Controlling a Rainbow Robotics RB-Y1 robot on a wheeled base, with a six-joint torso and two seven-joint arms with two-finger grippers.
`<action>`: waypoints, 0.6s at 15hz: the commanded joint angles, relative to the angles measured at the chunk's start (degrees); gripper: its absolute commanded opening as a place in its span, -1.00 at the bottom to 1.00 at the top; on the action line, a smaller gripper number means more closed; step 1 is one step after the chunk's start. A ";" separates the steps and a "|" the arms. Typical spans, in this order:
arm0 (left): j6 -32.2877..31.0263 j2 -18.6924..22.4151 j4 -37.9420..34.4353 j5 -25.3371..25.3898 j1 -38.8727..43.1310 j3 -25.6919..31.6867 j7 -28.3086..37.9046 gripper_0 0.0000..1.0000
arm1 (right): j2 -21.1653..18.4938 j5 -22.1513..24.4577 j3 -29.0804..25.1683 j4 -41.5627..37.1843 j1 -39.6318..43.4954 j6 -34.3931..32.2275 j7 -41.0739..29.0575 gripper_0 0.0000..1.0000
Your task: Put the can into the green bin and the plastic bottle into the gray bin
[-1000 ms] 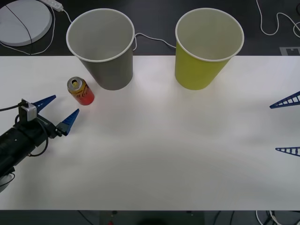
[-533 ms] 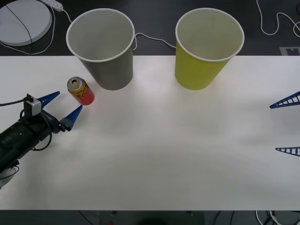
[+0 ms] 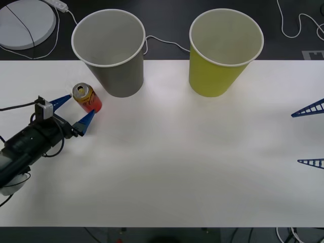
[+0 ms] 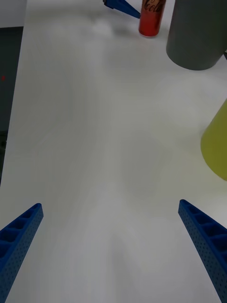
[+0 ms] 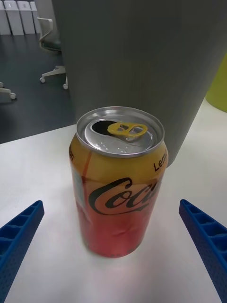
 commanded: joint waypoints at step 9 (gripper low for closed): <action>3.62 -2.93 0.89 -4.05 -3.40 -0.01 0.61 1.00 | 0.00 0.00 0.00 0.00 0.00 0.00 0.00 1.00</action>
